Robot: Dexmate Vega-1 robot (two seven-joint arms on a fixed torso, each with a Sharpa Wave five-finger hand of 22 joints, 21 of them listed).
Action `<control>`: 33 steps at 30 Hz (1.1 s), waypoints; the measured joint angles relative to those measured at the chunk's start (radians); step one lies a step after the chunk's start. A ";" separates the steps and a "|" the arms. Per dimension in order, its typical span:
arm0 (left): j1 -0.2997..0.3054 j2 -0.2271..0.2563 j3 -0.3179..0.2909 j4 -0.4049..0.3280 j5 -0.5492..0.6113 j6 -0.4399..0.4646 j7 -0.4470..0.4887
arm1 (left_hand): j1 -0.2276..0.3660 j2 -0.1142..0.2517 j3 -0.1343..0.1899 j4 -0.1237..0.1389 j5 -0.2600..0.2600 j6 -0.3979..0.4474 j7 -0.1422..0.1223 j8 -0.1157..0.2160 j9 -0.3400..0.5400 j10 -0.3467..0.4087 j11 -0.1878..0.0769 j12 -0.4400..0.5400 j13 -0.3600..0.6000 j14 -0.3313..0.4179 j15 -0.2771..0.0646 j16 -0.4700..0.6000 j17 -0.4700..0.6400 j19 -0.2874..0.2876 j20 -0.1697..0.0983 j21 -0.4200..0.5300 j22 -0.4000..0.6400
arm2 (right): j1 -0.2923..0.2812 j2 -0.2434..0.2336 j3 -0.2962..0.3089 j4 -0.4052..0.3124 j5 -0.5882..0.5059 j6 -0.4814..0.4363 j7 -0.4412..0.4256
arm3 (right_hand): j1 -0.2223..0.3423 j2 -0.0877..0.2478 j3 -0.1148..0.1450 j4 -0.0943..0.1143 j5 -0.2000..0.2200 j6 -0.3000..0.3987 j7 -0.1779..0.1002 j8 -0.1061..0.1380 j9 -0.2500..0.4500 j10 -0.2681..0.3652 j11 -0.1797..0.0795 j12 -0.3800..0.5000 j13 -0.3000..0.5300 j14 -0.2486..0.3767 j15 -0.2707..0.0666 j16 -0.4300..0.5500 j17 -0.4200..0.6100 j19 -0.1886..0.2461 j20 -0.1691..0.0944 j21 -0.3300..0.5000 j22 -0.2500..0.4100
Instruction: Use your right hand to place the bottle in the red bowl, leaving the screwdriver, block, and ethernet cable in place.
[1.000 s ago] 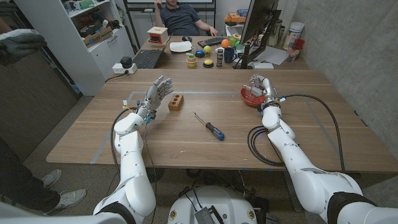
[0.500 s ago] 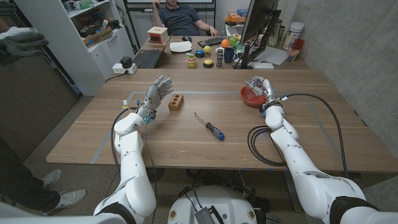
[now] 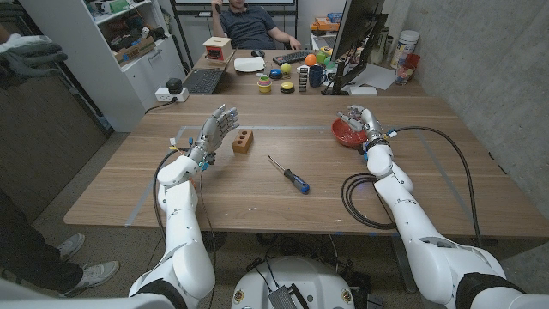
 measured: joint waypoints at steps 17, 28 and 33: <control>-0.004 0.003 -0.004 0.010 -0.001 -0.005 -0.001 | 0.000 0.000 -0.005 -0.005 0.009 0.000 0.000 0.000 0.000 0.000 0.000 0.001 0.000 0.000 0.000 0.000 0.000 0.004 -0.004 -0.008 0.000 | 0.003 -0.007 0.003 -0.034 -0.007 0.012 0.024 | -0.046 -0.005 -0.033 0.011 0.008 -0.034 0.016 -0.017 0.000 -0.042 0.021 -0.019 0.000 -0.051 0.017 0.005 -0.017 -0.024 0.005 -0.047 0.000; -0.002 0.002 -0.005 0.007 -0.007 -0.006 -0.006 | 0.000 0.000 -0.005 -0.005 0.009 0.000 0.000 0.000 0.000 0.000 0.000 0.001 0.000 0.000 0.000 0.000 0.000 0.003 -0.004 -0.008 0.000 | -0.005 -0.008 0.005 -0.073 -0.015 0.022 0.031 | -0.056 -0.005 -0.040 0.012 0.008 -0.033 0.016 -0.017 0.000 -0.042 0.021 -0.019 -0.001 -0.051 0.017 0.005 -0.024 -0.023 0.005 -0.057 0.000; 0.005 -0.001 -0.006 -0.003 -0.010 -0.006 -0.009 | 0.000 0.000 -0.009 -0.002 0.009 0.000 0.000 0.000 0.000 0.000 0.000 0.001 0.000 0.000 0.000 0.000 0.000 0.003 -0.004 -0.008 0.000 | -0.010 -0.008 0.005 -0.097 -0.026 0.030 0.037 | -0.061 -0.010 -0.041 0.011 0.015 -0.033 0.016 -0.017 0.000 -0.042 0.021 -0.019 -0.003 -0.055 0.020 0.005 -0.026 -0.027 0.002 -0.068 0.000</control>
